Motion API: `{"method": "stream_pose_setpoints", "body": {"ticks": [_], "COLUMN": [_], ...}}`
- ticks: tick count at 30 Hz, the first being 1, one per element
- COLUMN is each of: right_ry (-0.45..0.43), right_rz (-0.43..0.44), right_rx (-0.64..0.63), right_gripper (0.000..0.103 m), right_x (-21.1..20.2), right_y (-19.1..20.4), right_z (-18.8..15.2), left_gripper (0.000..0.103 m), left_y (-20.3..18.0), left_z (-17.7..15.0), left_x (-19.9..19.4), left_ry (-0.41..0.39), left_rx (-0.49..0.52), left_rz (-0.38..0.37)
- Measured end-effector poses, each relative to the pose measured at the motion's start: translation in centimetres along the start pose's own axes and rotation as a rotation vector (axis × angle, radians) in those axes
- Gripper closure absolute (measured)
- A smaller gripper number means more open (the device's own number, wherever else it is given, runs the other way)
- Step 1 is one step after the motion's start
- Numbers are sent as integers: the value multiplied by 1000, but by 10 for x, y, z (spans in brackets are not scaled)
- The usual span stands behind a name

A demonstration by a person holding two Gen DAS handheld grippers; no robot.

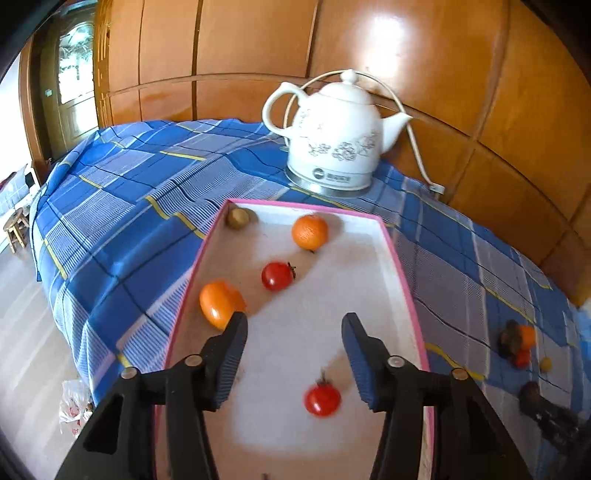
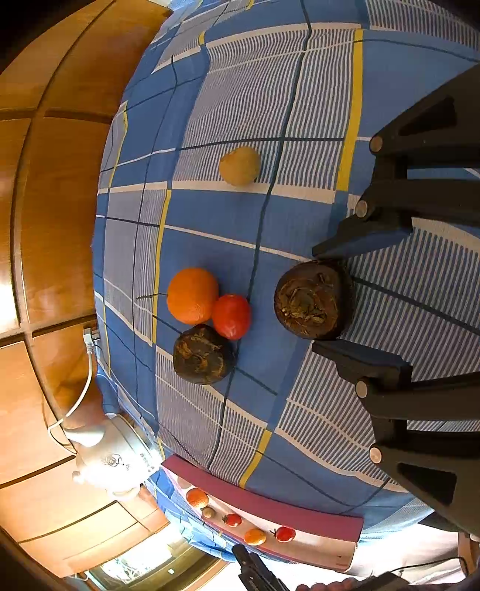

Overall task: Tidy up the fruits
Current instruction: 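Carry the dark brown fruit with the right gripper into the tray and release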

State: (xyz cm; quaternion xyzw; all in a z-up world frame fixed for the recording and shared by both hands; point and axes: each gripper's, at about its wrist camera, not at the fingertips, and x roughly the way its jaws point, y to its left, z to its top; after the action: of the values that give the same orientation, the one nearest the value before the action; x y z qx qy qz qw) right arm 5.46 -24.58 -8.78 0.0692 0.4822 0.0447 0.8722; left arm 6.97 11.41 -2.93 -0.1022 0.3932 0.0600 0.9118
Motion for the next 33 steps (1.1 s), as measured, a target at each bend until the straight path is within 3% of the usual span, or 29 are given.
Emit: {"method": "stream_pose_setpoints", "body": {"ticks": [5,13,33], "right_ry": [-1,0,-30], "right_rz": [-1,-36,-63], "right_rx": [-5,-44,-52], "right_gripper": [58,58,60], "right_x": [0,1,-1], "right_y": [1,7,10], "right_z": [-1,-3,-7], "left_gripper": [48,36,35], "left_y": [-12,-19,-8], "left_z": [-13,-24,-39], "left_x": [-15,-31,-33], "left_ry": [-10,-33,-9], "left_rx": [29,37,29], "left_rz": [-10,-16,4]}}
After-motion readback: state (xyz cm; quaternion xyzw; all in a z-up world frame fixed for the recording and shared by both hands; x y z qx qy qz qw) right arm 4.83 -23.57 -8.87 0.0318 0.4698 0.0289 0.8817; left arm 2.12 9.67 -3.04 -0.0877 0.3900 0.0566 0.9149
